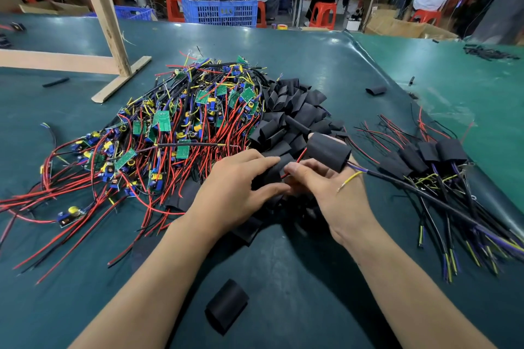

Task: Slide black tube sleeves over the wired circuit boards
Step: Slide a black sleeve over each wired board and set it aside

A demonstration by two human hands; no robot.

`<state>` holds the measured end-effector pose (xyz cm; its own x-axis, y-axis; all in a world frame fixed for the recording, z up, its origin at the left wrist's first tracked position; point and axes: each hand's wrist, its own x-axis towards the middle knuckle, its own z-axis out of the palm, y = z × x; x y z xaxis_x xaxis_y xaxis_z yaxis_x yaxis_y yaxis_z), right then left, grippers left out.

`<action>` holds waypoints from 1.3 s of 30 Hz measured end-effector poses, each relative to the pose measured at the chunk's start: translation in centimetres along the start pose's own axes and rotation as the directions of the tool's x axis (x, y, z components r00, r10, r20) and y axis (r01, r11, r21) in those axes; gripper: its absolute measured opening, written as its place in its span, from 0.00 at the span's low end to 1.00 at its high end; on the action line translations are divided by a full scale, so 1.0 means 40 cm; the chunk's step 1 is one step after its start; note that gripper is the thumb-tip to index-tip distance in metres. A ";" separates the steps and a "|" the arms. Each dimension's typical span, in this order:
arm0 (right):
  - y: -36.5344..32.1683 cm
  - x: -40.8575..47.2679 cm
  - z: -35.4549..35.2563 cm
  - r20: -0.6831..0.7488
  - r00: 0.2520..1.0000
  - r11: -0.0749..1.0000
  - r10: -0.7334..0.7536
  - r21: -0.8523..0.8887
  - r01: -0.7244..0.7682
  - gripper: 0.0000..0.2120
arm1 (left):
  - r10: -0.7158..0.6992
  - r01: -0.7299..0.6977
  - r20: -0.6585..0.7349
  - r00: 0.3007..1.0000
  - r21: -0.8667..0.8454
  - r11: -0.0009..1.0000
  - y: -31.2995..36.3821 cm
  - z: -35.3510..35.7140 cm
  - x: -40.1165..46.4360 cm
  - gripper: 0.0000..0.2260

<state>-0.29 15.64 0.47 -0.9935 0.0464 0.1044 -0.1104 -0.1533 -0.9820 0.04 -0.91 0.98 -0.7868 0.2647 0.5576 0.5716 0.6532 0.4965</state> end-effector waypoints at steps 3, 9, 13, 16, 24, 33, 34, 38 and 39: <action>-0.014 -0.004 -0.007 0.132 0.991 1.000 0.017 -0.021 -0.015 0.08 | -0.017 0.018 0.024 1.000 -0.043 0.999 0.002 0.011 0.001 0.16; -0.050 0.000 -0.014 0.195 0.964 0.983 0.179 0.008 -0.184 0.22 | -0.029 0.031 0.033 0.999 -0.056 0.998 0.003 0.014 0.000 0.12; -0.057 0.007 -0.016 0.065 0.977 0.975 0.202 0.082 -0.207 0.19 | -0.046 0.046 -0.005 0.999 -0.046 0.998 -0.004 0.000 0.000 0.12; -0.077 0.033 -0.054 -0.136 0.967 0.955 0.217 0.235 -0.182 0.17 | -0.142 0.137 -0.139 0.980 -0.039 0.990 -0.023 -0.023 0.002 0.14; -0.093 0.085 -0.203 -0.373 0.864 0.613 0.338 0.784 0.099 0.14 | -0.193 0.188 -0.191 0.962 -0.045 0.981 -0.035 -0.036 0.001 0.17; -0.097 0.073 -0.215 -0.116 0.898 0.430 0.426 0.899 -0.088 0.20 | -0.243 0.239 -0.290 0.926 -0.050 0.970 -0.054 -0.049 -0.001 0.16; -0.102 0.069 -0.204 -0.074 0.898 0.450 0.435 0.881 -0.145 0.17 | -0.261 0.268 -0.334 0.906 -0.028 0.963 -0.058 -0.054 -0.001 0.15; -0.121 0.056 -0.167 -0.013 0.893 0.558 0.450 0.785 -0.270 0.06 | -0.422 0.499 -0.430 0.798 0.081 0.863 -0.090 -0.074 0.003 0.16; -0.124 0.052 -0.161 0.002 0.895 0.605 0.446 0.736 -0.304 0.06 | -0.455 0.549 -0.415 0.788 0.137 0.825 -0.103 -0.075 0.003 0.17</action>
<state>-1.62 22.86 4.53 -0.9383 -0.0292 -0.3445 0.2131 -0.8334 -0.5099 -1.70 -5.69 0.98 -0.7832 -0.3834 0.4895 0.0078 0.7812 0.6242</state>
